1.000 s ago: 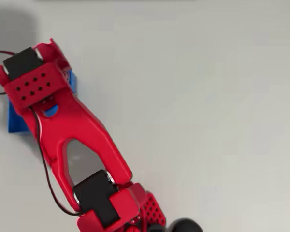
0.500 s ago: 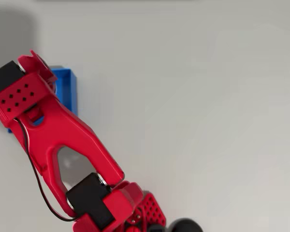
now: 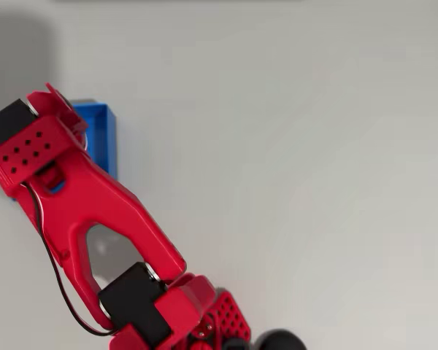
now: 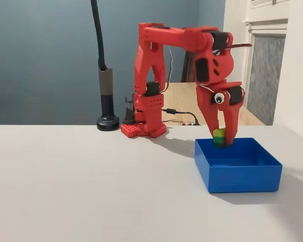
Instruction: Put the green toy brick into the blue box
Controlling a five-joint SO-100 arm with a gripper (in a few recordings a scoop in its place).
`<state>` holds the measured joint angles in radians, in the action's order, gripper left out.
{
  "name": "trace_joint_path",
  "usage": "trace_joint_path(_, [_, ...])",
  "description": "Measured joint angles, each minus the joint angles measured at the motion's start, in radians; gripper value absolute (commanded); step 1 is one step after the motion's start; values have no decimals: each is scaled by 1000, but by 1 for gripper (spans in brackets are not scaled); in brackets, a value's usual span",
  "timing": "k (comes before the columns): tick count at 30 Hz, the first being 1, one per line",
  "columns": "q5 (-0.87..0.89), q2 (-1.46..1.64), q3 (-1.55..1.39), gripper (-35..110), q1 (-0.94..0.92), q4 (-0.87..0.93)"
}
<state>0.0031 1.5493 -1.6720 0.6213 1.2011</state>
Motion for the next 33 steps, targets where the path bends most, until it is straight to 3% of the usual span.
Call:
trace_joint_path(13, [0,0,-35,16,17,0])
trace_joint_path(33, [78,0,43,0,-28,106])
